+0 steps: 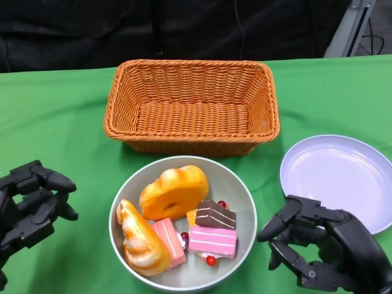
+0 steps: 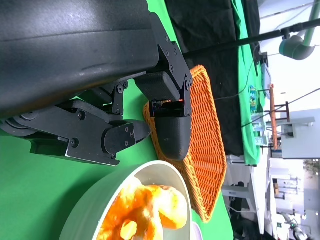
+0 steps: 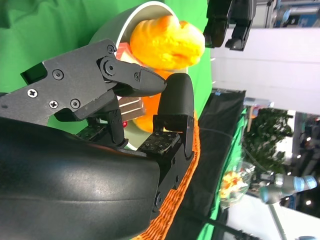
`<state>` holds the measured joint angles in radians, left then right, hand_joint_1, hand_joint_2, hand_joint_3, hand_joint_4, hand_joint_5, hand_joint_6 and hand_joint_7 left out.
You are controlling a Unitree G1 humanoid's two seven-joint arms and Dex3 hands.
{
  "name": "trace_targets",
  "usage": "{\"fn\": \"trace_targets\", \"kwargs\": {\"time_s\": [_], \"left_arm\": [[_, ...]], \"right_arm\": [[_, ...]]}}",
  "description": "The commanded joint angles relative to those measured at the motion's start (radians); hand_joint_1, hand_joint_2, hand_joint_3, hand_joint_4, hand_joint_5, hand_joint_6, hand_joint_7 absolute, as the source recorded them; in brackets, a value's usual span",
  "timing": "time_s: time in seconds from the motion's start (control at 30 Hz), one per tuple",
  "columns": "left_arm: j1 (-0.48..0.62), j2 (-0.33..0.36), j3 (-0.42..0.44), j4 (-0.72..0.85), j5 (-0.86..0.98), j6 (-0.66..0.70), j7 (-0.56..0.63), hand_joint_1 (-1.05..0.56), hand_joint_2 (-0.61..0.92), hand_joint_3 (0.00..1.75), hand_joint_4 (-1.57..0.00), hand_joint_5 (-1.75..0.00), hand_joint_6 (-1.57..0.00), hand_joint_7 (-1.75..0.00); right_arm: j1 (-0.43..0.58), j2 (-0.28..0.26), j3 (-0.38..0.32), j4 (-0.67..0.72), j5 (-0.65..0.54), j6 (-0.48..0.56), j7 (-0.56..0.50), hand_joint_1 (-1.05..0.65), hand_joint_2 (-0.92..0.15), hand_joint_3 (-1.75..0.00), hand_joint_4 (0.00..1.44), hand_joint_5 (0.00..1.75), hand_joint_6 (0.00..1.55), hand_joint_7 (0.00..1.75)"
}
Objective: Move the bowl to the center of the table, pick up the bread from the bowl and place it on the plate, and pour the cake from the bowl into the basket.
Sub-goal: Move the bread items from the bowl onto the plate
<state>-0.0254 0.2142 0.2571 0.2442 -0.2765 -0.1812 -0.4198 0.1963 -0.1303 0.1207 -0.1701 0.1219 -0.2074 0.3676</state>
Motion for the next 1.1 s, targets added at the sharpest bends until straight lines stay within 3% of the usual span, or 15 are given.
{"fn": "trace_targets", "kwargs": {"time_s": [0.03,0.07,0.13,0.2,0.3,0.4,0.6,0.77,0.97,1.1], "left_arm": [[-0.011,0.001,-0.003,0.017,0.006,-0.026,0.008,0.00,0.84,0.65,-0.69,-1.56,-0.74,-1.25],[-0.013,0.000,-0.002,0.021,0.002,-0.028,0.006,0.01,0.83,0.68,-0.69,-1.55,-0.74,-1.26],[-0.015,0.000,-0.001,0.024,-0.002,-0.030,0.005,0.01,0.81,0.71,-0.70,-1.54,-0.74,-1.27],[-0.022,0.003,0.002,0.033,-0.006,-0.030,0.002,0.01,0.80,0.73,-0.70,-1.54,-0.73,-1.27],[-0.037,0.006,0.008,0.055,-0.010,-0.033,0.004,0.00,0.78,0.74,-0.70,-1.54,-0.74,-1.27],[-0.043,0.007,0.013,0.066,-0.015,-0.034,0.004,0.00,0.78,0.75,-0.70,-1.54,-0.74,-1.26],[-0.056,0.008,0.021,0.085,-0.018,-0.038,0.001,-0.01,0.80,0.70,-0.69,-1.55,-0.75,-1.23],[-0.063,0.005,0.023,0.097,-0.016,-0.040,0.008,0.00,0.80,0.69,-0.71,-1.55,-0.76,-1.23],[-0.070,0.005,0.024,0.107,-0.011,-0.042,0.018,-0.02,0.85,0.59,-0.67,-1.57,-0.75,-1.20],[-0.077,0.004,0.024,0.118,-0.015,-0.039,0.014,-0.01,0.86,0.59,-0.68,-1.57,-0.76,-1.21]], "right_arm": [[0.008,-0.048,-0.021,-0.090,-0.041,0.051,-0.016,-0.15,-0.73,-0.60,0.58,1.19,0.64,0.78],[0.007,-0.063,-0.020,-0.113,-0.065,0.059,-0.018,-0.20,-0.83,-0.37,0.56,1.03,0.61,0.62],[0.007,-0.077,-0.018,-0.138,-0.087,0.072,-0.021,-0.22,-0.90,-0.23,0.55,0.92,0.60,0.53],[0.000,-0.089,-0.012,-0.160,-0.115,0.084,-0.024,-0.24,-0.92,-0.17,0.55,0.86,0.60,0.47],[-0.021,-0.114,0.008,-0.223,-0.199,0.117,-0.030,-0.34,-0.92,-0.08,0.62,0.55,0.61,0.23],[-0.037,-0.130,0.024,-0.266,-0.264,0.148,-0.030,-0.43,-0.92,-0.07,0.59,0.42,0.59,0.13],[-0.126,-0.164,0.074,-0.317,-0.432,0.243,-0.022,-0.61,-0.92,-0.11,0.53,0.31,0.51,0.04],[-0.221,-0.157,0.138,-0.346,-0.599,0.346,-0.016,-0.68,-0.92,-0.11,0.55,0.28,0.49,0.02],[-0.331,-0.089,0.259,-0.345,-0.794,0.493,0.000,-0.70,-0.92,-0.11,0.60,0.27,0.48,0.01],[-0.375,-0.055,0.311,-0.306,-0.860,0.521,-0.007,-0.69,-0.92,-0.08,0.62,0.26,0.49,0.01]]}}
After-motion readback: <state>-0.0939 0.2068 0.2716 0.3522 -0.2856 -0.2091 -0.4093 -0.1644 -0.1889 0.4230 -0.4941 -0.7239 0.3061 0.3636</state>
